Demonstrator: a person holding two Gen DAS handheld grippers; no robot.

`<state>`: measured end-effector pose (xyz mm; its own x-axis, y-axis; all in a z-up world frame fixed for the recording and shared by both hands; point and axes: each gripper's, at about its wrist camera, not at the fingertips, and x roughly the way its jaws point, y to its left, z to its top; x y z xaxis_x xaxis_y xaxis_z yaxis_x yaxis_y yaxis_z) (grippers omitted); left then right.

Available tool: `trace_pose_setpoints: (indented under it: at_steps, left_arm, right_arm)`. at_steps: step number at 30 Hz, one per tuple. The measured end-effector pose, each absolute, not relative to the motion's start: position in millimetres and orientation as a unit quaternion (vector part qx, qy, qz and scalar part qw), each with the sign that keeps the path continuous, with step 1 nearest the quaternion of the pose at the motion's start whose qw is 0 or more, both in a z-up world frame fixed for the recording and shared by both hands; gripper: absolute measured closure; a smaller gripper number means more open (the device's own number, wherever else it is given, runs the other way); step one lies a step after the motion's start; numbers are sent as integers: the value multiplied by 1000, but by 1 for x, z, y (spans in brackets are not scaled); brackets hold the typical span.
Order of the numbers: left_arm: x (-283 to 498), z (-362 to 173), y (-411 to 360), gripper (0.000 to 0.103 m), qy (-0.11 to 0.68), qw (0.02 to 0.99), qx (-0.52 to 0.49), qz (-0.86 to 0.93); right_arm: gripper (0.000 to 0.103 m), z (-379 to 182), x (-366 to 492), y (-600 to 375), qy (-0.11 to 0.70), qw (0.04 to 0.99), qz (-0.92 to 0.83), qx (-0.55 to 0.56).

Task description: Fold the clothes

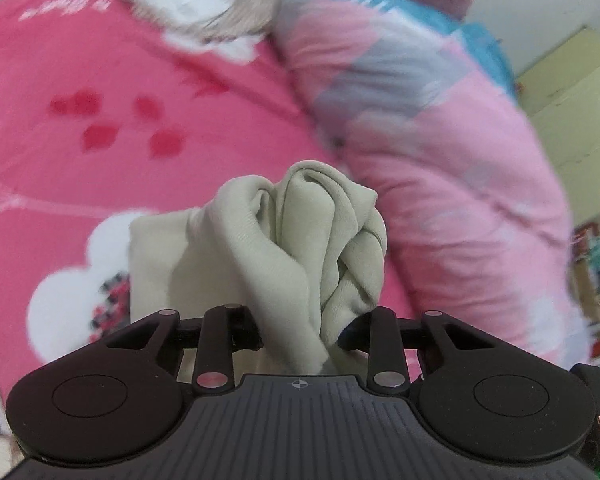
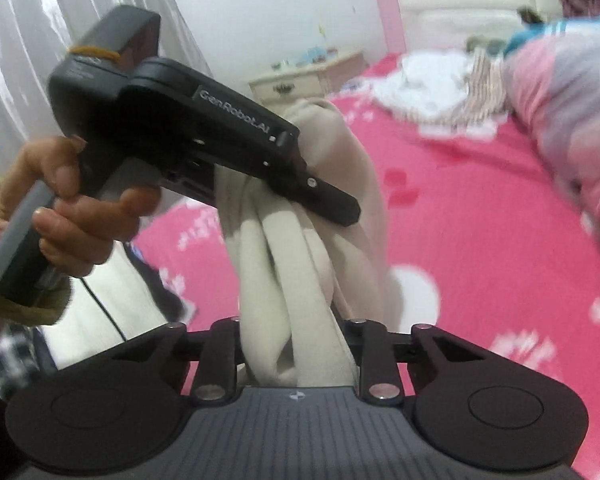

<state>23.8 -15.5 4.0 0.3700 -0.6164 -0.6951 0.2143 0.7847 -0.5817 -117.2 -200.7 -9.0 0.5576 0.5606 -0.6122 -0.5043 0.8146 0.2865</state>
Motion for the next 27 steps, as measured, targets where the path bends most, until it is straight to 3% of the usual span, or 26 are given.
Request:
trace_pose_setpoints:
  at_steps: [4, 7, 10, 13, 17, 20, 23, 27]
  left_arm:
    - [26, 50, -22, 74, 437, 800, -258, -321]
    - [19, 65, -19, 74, 380, 797, -293, -366]
    - [11, 44, -10, 74, 358, 793, -310, -384]
    - [3, -19, 10, 73, 380, 781, -330, -370]
    - [-14, -134, 52, 72, 465, 772, -333, -277]
    - [-30, -176, 83, 65, 502, 747, -359, -248]
    - [-40, -185, 100, 59, 505, 738, -374, -246]
    - [-39, -194, 112, 54, 517, 719, -391, -251]
  right_arm:
    - [77, 49, -128, -208, 293, 913, 276, -58]
    - [77, 79, -148, -197, 229, 925, 237, -191]
    - [77, 70, -165, -170, 196, 903, 198, -327]
    - [76, 25, -174, -139, 206, 872, 189, -401]
    - [68, -76, -188, -94, 248, 829, 235, -443]
    - [64, -133, -213, -70, 246, 793, 289, -477]
    - [53, -121, -225, -77, 253, 800, 348, -419]
    - [50, -82, -209, -121, 311, 819, 406, -260]
